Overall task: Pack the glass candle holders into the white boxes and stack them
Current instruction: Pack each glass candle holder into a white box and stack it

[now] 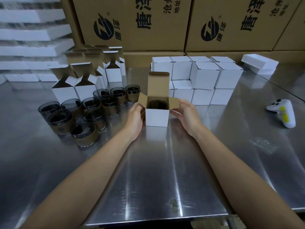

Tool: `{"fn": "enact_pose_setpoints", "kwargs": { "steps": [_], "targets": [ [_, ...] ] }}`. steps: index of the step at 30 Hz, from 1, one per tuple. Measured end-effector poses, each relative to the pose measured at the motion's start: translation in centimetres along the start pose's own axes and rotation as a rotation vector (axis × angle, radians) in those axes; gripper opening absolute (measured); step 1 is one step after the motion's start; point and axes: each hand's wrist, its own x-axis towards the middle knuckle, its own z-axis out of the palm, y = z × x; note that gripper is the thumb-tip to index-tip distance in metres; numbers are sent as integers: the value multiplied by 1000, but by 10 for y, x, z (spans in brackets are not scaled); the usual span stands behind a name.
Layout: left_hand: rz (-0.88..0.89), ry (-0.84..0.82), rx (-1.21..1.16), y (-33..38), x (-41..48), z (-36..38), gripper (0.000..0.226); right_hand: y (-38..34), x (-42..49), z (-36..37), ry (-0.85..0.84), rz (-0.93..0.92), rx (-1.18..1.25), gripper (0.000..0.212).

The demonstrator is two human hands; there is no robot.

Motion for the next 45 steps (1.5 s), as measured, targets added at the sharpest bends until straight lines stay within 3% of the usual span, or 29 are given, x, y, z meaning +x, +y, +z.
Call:
{"fn": "enact_pose_setpoints", "kwargs": {
  "steps": [3, 5, 10, 13, 18, 26, 32, 39, 45],
  "targets": [
    [20, 0, 34, 0, -2, 2, 27, 7, -2, 11, -79, 11, -56, 21],
    [34, -4, 53, -1, -1, 3, 25, 11, -4, 14, -98, 5, -156, 35],
    [34, -16, 15, -2, 0, 4, 22, 9, -5, 22, -28, 25, -148, 47],
    [28, -36, 42, -1, 2, 5, 29, 8, -6, 26, -18, 18, -129, 33],
    [81, -14, 191, -1, 1, 5, 18, 4, -8, 28, -28, 7, -126, 18],
    [154, -59, 177, 11, 0, 10, 50, 0, -8, 27, -93, -17, -168, 22],
    [149, -107, 157, 9, 1, 9, 67, -3, -10, 32, -153, -74, -128, 48],
    [192, -78, 208, 9, -6, 5, 28, -2, -7, 22, -192, -51, -64, 29],
    [158, -101, 271, 12, -10, 2, 31, -6, -9, 9, -258, -73, -251, 37]
  ]
}}
